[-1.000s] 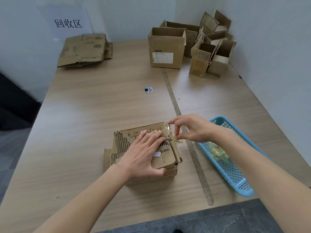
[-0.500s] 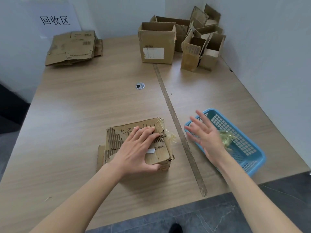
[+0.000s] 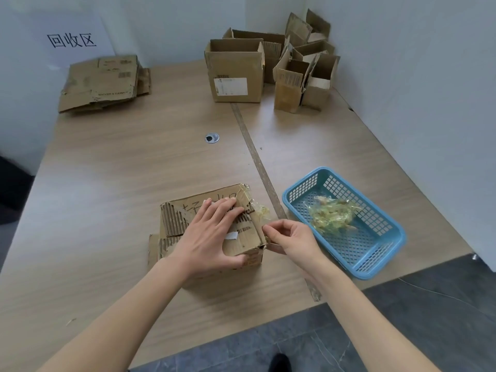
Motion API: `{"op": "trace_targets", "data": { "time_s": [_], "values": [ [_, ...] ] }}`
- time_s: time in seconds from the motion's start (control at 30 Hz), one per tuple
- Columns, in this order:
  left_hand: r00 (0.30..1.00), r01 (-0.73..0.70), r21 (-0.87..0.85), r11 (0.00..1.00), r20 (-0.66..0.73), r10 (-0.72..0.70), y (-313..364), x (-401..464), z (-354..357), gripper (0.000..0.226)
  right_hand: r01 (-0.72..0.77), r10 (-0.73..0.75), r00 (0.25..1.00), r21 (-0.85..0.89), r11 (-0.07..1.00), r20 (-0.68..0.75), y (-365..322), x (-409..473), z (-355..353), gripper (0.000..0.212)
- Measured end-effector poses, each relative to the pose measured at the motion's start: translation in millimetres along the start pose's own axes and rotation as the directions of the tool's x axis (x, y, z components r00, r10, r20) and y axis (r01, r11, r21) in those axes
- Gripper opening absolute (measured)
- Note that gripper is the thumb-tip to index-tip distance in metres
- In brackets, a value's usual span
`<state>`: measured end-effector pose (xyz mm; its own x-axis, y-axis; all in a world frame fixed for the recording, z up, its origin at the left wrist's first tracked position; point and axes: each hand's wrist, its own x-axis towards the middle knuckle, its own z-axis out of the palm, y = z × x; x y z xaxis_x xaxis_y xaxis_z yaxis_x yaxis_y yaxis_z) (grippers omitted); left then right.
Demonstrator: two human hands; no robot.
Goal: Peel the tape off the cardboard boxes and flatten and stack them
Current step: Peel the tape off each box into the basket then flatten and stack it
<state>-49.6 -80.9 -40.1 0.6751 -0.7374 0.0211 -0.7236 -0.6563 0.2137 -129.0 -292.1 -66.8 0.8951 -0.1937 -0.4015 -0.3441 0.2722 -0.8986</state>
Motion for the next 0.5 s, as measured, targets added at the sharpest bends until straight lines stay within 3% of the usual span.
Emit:
{"op": "trace_targets", "data": {
  "time_s": [0.13,0.27,0.4,0.5],
  "values": [
    [1.000,0.005,-0.006,1.000,-0.004,-0.005,-0.3,-1.8,1.3,0.106,0.050,-0.078,0.991,-0.249,0.967,-0.106,-5.6,3.6,11.8,0.010],
    [0.993,0.108,-0.045,0.993,-0.032,-0.110,8.7,2.9,0.9,0.112,0.229,-0.331,0.942,-0.615,0.755,-0.055,-6.5,0.9,20.9,0.008],
    [0.963,0.229,-0.127,0.965,-0.118,-0.244,22.8,5.7,7.8,0.092,0.242,-0.231,0.970,-0.426,0.872,0.078,2.9,-8.1,28.6,0.026],
    [0.973,0.200,-0.135,0.971,-0.092,-0.213,18.3,1.3,11.7,0.083,0.213,-0.186,0.976,-0.326,0.921,0.113,4.1,-5.6,22.5,0.013]
  ]
}}
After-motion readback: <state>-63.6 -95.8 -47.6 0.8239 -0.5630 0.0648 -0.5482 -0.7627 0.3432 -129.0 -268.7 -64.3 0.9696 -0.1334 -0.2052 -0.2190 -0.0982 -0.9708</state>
